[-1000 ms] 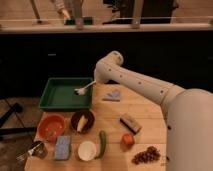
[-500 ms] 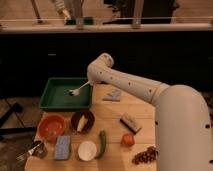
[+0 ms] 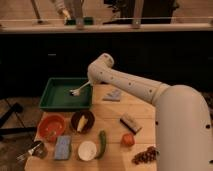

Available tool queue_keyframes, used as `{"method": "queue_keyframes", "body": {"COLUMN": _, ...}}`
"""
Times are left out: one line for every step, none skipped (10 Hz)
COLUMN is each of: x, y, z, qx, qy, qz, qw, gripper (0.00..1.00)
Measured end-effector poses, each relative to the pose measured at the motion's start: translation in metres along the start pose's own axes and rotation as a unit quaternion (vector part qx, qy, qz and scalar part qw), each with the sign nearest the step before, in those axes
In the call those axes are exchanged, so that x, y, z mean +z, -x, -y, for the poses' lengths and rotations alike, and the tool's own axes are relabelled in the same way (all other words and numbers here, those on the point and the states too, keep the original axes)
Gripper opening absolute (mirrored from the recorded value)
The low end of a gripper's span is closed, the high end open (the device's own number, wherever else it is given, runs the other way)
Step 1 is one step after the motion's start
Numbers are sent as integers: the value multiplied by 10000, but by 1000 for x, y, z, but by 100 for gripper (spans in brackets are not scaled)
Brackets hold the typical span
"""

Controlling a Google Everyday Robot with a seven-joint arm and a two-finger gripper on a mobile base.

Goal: Wipe tray with brush

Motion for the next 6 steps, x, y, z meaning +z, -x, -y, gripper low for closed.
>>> {"method": "queue_keyframes", "body": {"x": 1, "y": -1, "z": 1, "qx": -45, "qy": -19, "qz": -85, "qw": 10000, "gripper": 0}}
{"method": "queue_keyframes", "body": {"x": 7, "y": 4, "z": 4, "qx": -159, "qy": -53, "qz": -303, "qw": 9994, "gripper": 0}}
{"method": "queue_keyframes", "body": {"x": 16, "y": 7, "z": 10, "qx": -279, "qy": -101, "qz": -575, "qw": 9979, "gripper": 0}}
{"method": "queue_keyframes", "body": {"x": 21, "y": 8, "z": 15, "qx": -351, "qy": -117, "qz": -660, "qw": 9971, "gripper": 0}}
{"method": "queue_keyframes", "body": {"x": 31, "y": 5, "z": 19, "qx": -451, "qy": -101, "qz": -768, "qw": 9960, "gripper": 0}}
{"method": "queue_keyframes", "body": {"x": 39, "y": 9, "z": 23, "qx": -576, "qy": -82, "qz": -829, "qw": 9949, "gripper": 0}}
